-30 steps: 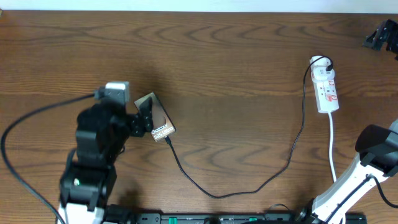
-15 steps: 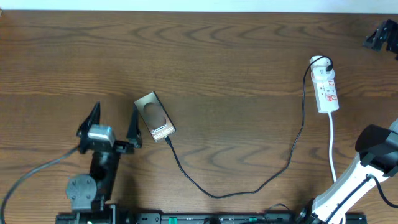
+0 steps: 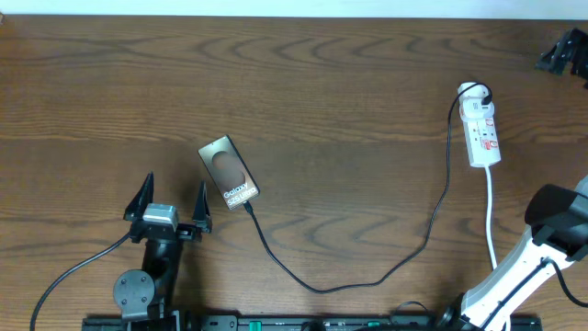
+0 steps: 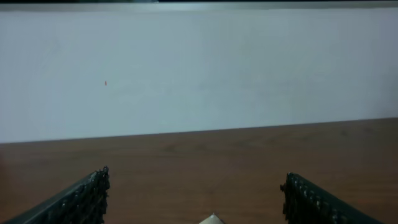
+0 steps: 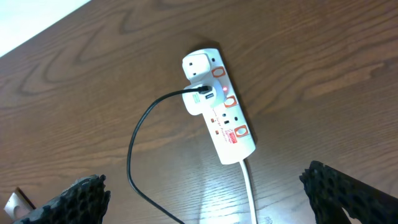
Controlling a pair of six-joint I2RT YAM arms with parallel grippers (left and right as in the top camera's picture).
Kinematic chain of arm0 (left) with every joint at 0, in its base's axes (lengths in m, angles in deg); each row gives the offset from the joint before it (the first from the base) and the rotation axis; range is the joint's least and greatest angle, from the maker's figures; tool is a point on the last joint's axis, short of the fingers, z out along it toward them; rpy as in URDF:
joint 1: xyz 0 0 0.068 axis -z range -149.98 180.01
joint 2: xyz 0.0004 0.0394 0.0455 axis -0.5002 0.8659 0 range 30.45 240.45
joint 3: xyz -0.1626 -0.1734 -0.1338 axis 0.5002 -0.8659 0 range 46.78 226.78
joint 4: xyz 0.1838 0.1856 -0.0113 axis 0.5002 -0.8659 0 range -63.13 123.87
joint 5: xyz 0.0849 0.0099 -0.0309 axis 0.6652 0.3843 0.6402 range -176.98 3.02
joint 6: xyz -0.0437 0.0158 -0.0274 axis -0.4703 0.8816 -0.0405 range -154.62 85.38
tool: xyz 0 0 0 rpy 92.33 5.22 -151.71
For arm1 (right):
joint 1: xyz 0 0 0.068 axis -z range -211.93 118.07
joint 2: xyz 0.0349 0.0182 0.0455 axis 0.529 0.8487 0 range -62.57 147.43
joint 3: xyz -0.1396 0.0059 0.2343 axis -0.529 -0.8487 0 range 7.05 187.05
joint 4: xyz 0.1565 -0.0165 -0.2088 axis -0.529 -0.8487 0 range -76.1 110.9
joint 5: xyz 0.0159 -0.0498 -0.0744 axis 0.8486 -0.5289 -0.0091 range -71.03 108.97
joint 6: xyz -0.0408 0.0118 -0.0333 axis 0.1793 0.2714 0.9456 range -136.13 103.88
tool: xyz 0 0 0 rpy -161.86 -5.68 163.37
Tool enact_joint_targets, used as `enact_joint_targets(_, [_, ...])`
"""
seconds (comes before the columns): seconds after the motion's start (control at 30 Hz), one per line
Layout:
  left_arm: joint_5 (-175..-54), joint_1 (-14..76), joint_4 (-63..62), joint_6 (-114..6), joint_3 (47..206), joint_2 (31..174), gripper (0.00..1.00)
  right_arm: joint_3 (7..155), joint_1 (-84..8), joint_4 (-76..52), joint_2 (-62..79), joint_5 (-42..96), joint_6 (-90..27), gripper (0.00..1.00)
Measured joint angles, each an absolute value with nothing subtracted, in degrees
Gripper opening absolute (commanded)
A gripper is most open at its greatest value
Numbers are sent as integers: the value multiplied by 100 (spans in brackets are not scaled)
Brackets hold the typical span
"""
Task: Plug charger to phone and switch on socket
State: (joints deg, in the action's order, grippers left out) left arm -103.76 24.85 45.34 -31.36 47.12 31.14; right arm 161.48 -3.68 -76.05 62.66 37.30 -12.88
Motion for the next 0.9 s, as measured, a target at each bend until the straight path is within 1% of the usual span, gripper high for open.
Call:
enact_joint_targets(0.1, [-10382, 2482, 4127, -3136, 4712, 3103, 87, 16148, -368, -7601, 6266, 3730, -1286, 99])
enact_joint_targets(0.2, [-10363, 2480, 3452, -3136, 4725, 3123, 87, 16148, -368, -7607, 6266, 3730, -1290, 99])
enact_joint_targets(0.9, [-10341, 2480, 3390, -3136, 4755, 3103, 87, 16148, -368, -7612, 6266, 3721, -1299, 99])
